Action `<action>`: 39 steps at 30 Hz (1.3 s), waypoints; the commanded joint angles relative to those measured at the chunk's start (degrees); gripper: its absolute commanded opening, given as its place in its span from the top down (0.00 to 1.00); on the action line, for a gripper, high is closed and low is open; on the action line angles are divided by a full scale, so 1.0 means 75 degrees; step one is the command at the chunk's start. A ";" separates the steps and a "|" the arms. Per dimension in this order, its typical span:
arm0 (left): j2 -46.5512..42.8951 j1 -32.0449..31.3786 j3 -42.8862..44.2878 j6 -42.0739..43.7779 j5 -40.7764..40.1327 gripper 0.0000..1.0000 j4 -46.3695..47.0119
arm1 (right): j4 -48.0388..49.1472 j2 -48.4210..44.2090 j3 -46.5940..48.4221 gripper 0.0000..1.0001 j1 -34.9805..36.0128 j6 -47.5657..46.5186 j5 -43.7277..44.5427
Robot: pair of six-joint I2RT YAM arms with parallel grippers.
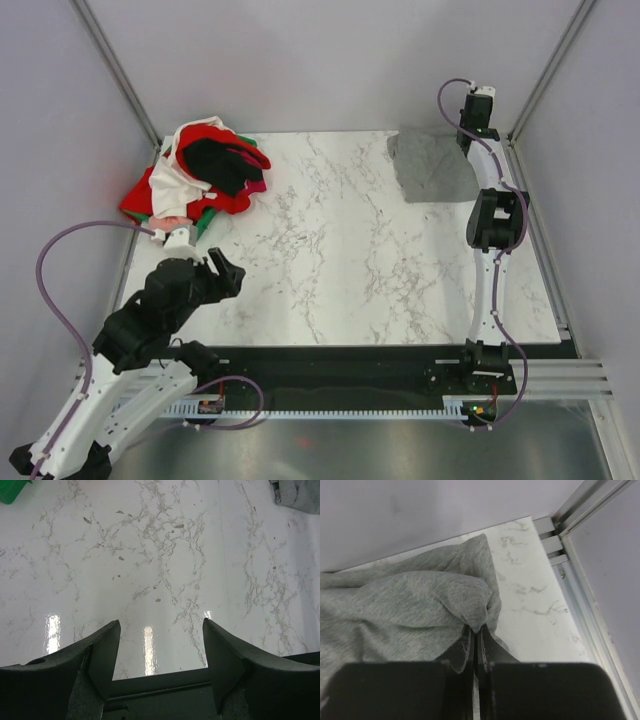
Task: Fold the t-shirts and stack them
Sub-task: Neatly place the folded tshirt to the corner, then reset both grippers
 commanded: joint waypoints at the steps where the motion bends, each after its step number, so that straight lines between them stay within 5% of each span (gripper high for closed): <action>1: 0.0181 0.0018 -0.0020 -0.0211 -0.0222 0.26 0.0056 | 0.1184 0.0254 0.0411 1.00 -0.0292 -0.0545 0.0802; 9: 0.0509 0.0018 -0.0020 -0.0223 -0.0210 0.26 0.0056 | 0.2323 0.0465 0.0728 0.99 -0.0550 -0.1002 0.1084; 12: 0.0592 0.0018 -0.0008 -0.0223 -0.0187 0.26 0.0056 | 0.2733 0.0372 0.0576 0.70 -0.0550 -0.0967 0.1143; 13: 0.0580 0.0018 0.0003 -0.0223 -0.0187 0.26 0.0056 | 0.2780 0.0313 0.0483 0.28 -0.0550 -0.0898 0.1015; 14: 0.0545 0.0018 -0.0020 -0.0223 -0.0187 0.25 0.0067 | 0.2827 0.0231 0.0389 0.12 -0.0515 -0.0700 0.0979; 16: 0.0463 0.0018 -0.0020 -0.0223 -0.0198 0.22 0.0067 | 0.2944 -0.0236 -0.0194 0.02 -0.0456 -0.0616 0.0885; 23: 0.0159 0.0030 0.0015 -0.0199 -0.0211 0.20 0.0056 | 0.3344 -0.2099 -0.1661 0.02 0.0456 -0.0862 0.2099; 25: 0.0065 0.0018 0.0015 -0.0187 -0.0198 0.20 0.0067 | 0.2715 -0.3001 -0.2233 0.02 0.0598 0.0022 0.2314; 31: -0.0345 0.0053 0.0016 -0.0199 -0.0280 0.21 0.0056 | 0.1355 -0.6246 -0.5534 0.02 0.1909 0.2191 0.1168; 34: -0.0486 0.0077 0.0027 -0.0211 -0.0292 0.22 0.0067 | 0.1047 -0.7676 -0.7244 0.02 0.2916 0.2723 0.0033; 39: -0.0604 0.0077 0.0027 -0.0211 -0.0351 0.22 0.0056 | 0.0662 -0.9901 -0.9605 0.02 0.4932 0.3871 -0.0228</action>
